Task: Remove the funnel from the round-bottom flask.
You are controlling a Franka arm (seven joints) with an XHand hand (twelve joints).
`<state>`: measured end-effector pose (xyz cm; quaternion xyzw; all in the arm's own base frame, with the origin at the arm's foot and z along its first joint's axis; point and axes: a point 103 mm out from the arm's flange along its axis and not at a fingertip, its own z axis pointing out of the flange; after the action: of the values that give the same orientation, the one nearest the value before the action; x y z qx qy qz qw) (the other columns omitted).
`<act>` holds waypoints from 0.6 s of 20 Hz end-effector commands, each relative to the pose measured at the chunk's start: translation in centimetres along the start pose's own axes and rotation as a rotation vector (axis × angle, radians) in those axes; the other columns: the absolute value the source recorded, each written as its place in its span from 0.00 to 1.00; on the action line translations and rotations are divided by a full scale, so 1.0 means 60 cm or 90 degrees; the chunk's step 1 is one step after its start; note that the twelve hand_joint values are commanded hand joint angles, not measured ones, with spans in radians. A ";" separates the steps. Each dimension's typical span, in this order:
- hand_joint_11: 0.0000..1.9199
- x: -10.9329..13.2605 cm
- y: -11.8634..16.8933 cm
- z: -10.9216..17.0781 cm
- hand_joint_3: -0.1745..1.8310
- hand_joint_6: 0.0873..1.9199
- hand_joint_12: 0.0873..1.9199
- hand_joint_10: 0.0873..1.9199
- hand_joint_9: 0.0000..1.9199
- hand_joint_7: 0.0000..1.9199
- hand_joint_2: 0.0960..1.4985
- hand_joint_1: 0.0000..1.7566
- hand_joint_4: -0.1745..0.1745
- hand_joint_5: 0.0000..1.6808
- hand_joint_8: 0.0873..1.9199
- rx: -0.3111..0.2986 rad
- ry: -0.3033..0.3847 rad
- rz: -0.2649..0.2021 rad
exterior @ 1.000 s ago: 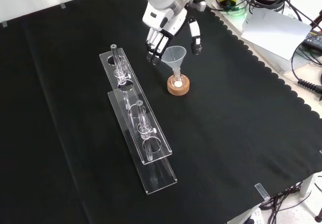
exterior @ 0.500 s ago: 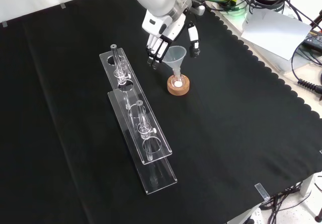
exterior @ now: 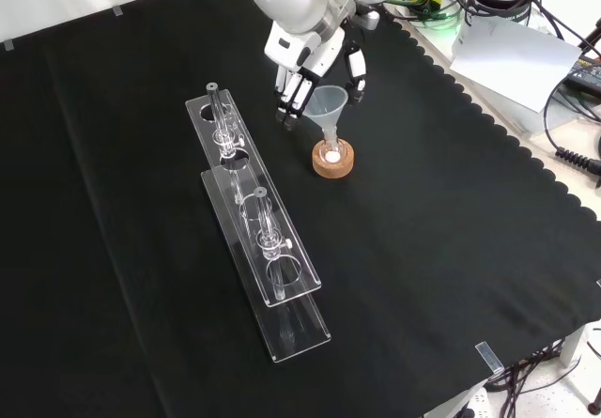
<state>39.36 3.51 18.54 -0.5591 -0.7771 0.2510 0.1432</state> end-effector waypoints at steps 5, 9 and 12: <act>0.41 0.013 -0.007 -0.008 0.40 0.00 0.58 0.22 0.58 0.25 0.39 0.53 0.29 0.27 0.32 -0.060 -0.027 -0.011; 0.42 0.015 -0.008 -0.009 0.40 0.00 0.57 0.21 0.59 0.26 0.39 0.53 0.29 0.28 0.32 -0.054 -0.034 -0.005; 0.42 0.013 -0.015 -0.021 0.40 0.00 0.57 0.20 0.59 0.26 0.39 0.53 0.28 0.28 0.32 -0.057 -0.037 -0.003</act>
<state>38.94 4.25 19.15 -0.5556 -0.7928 0.2293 0.1009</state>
